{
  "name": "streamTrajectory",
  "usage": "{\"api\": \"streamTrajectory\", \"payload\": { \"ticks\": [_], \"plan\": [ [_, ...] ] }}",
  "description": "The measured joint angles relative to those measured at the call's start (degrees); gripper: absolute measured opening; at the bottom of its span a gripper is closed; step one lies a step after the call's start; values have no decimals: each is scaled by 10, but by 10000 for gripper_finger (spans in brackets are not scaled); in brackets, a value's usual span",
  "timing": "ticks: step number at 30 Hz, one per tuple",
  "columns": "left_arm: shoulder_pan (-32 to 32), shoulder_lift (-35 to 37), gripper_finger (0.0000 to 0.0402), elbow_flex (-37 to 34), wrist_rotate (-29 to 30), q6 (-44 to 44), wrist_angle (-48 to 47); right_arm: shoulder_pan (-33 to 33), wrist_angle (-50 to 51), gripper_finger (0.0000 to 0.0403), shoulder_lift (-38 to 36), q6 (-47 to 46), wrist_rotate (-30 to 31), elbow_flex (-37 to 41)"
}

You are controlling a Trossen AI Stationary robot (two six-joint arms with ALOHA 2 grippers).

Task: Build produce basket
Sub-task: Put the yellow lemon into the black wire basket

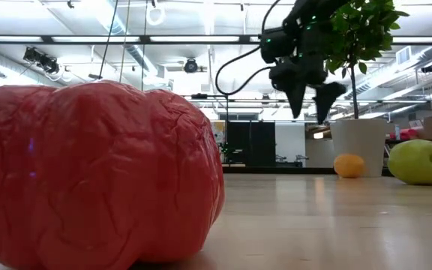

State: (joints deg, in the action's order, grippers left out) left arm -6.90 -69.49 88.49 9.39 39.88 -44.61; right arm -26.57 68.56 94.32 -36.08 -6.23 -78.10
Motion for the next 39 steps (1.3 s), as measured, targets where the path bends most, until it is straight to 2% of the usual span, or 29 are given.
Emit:
{"api": "streamTrajectory", "payload": {
  "ticks": [6,10,15,23,31,39],
  "plan": [
    [0,0,385,0,0,-1,-1,63,-47,346,-63,-254,152,82],
    [0,0,385,0,0,-17,-13,90,-75,346,-94,-386,201,142],
    [-1,0,385,0,13,-21,-42,96,-72,346,-102,-465,240,196],
    [-7,-8,385,0,25,30,-69,62,-142,346,-101,-477,331,254],
    [-32,-16,385,0,26,62,-87,4,-203,346,-100,-385,338,316],
    [-42,-20,385,0,26,68,-84,-28,-334,346,-100,-353,312,360]
  ]
}}
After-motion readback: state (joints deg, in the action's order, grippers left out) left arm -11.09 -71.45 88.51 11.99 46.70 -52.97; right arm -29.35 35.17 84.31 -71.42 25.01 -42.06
